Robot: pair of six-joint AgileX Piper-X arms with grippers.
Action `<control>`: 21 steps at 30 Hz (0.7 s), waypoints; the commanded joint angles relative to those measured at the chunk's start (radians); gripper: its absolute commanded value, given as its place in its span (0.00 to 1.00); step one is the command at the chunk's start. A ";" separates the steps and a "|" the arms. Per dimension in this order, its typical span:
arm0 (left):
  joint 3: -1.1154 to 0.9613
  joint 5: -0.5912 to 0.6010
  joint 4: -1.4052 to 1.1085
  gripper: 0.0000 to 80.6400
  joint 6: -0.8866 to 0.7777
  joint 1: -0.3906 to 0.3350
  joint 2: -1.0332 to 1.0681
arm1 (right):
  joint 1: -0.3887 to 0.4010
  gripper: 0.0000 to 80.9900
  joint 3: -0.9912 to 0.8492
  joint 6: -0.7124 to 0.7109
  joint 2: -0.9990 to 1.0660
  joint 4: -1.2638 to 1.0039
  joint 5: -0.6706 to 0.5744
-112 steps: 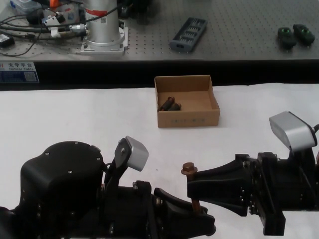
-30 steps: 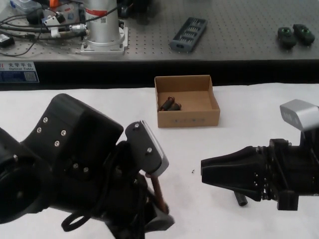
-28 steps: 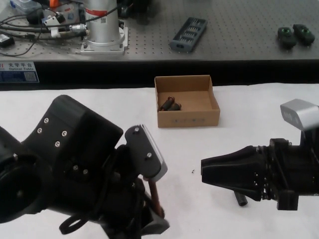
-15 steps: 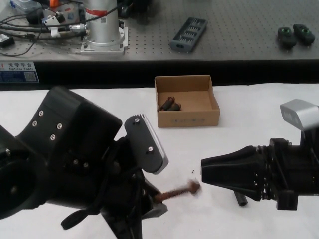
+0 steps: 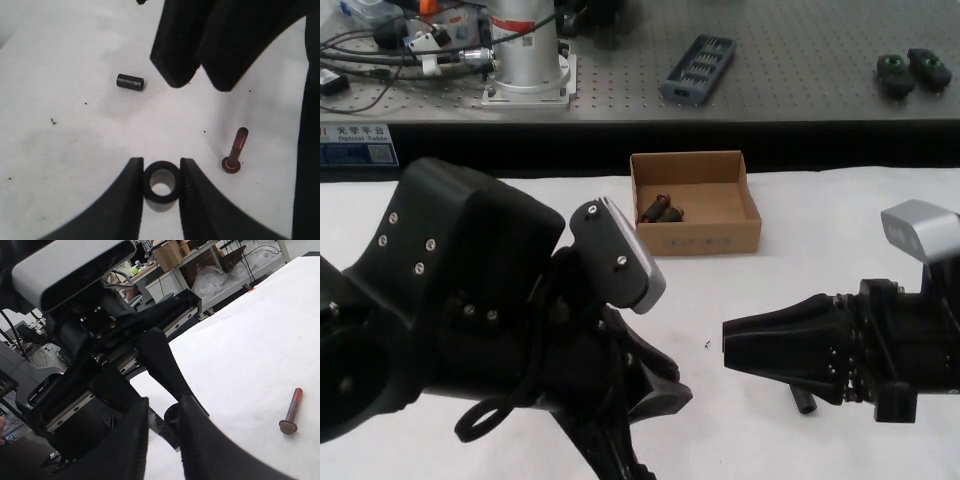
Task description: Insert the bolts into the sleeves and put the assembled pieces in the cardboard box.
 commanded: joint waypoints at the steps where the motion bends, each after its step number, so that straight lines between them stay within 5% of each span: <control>1: 0.020 0.022 0.001 0.14 -0.023 -0.004 -0.011 | -0.007 0.22 -0.007 -0.019 -0.012 0.044 0.003; 21: 0.207 0.098 -0.141 0.14 -0.143 -0.004 -0.011 | -0.007 0.22 -0.007 -0.114 -0.012 0.247 0.109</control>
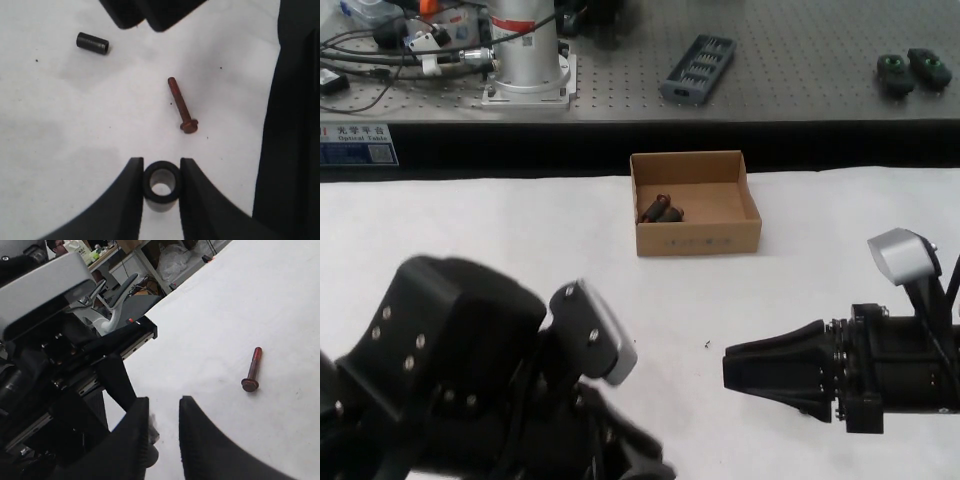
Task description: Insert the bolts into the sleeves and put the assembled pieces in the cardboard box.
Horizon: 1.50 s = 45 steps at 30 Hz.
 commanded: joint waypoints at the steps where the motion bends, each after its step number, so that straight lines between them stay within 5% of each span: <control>1: 0.043 0.009 -0.015 0.14 -0.041 -0.004 -0.010 | -0.007 0.22 -0.007 -0.020 -0.012 0.049 -0.002; 6: 0.061 -0.002 0.017 0.14 -0.109 -0.004 -0.010 | -0.007 0.22 -0.007 -0.054 -0.012 0.098 0.018; 14: 0.063 -0.176 0.114 0.14 -0.140 -0.004 0.044 | -0.007 0.22 -0.010 -0.030 -0.056 0.114 0.025; 35: 0.056 -0.147 0.144 0.14 -0.187 -0.006 0.253 | -0.007 0.22 -0.010 -0.035 -0.240 0.211 0.090; 45: 0.056 -0.201 0.098 0.14 -0.208 -0.085 0.253 | -0.007 0.22 -0.010 -0.030 -0.240 0.211 0.085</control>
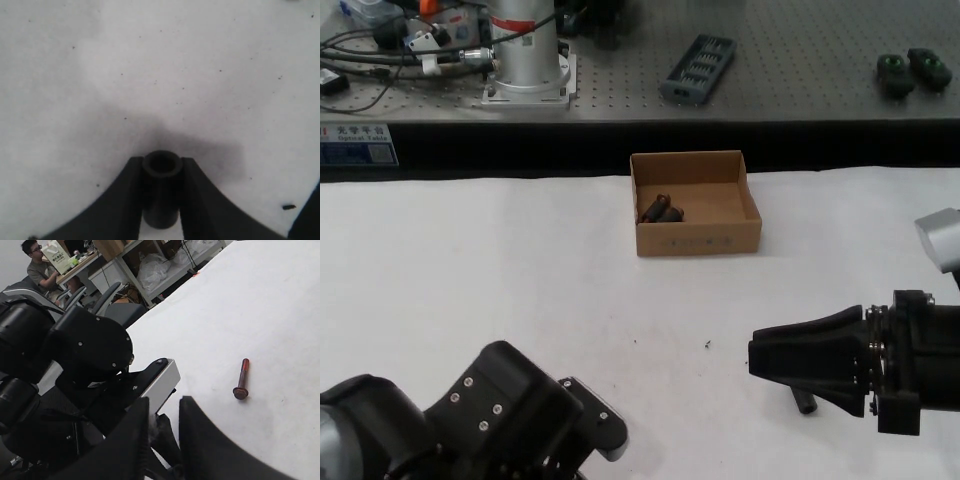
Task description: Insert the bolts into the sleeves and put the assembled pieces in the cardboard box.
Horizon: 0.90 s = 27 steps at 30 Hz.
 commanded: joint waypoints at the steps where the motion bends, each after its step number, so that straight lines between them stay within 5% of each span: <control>1: 0.013 -0.032 0.005 0.14 -0.033 -0.044 0.029 | -0.007 0.22 -0.010 0.001 -0.011 0.007 -0.006; 27: -0.024 -0.054 -0.001 0.14 -0.058 -0.043 0.104 | -0.007 0.22 -0.010 -0.001 -0.011 0.044 -0.028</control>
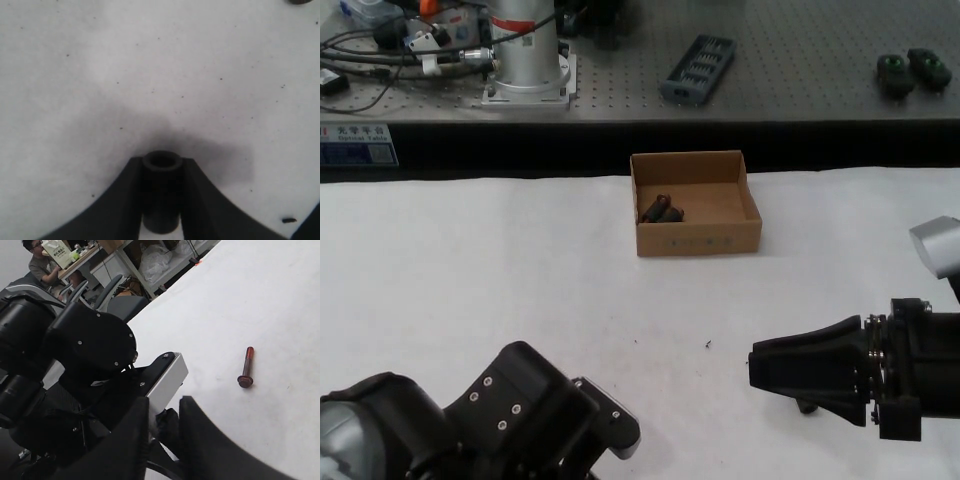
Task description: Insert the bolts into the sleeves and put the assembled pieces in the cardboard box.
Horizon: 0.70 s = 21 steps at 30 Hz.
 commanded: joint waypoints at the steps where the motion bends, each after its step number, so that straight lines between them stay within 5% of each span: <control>1: -0.003 -0.015 -0.003 0.14 -0.023 -0.010 0.057 | -0.007 0.22 -0.008 -0.001 -0.011 -0.001 -0.014; 10: -0.003 0.019 -0.336 0.14 -0.146 -0.010 -0.027 | -0.007 0.22 -0.008 -0.007 -0.011 0.027 -0.014; 21: -0.003 0.039 -0.383 0.14 -0.177 -0.007 -0.182 | -0.007 0.22 -0.008 -0.044 -0.011 0.090 0.021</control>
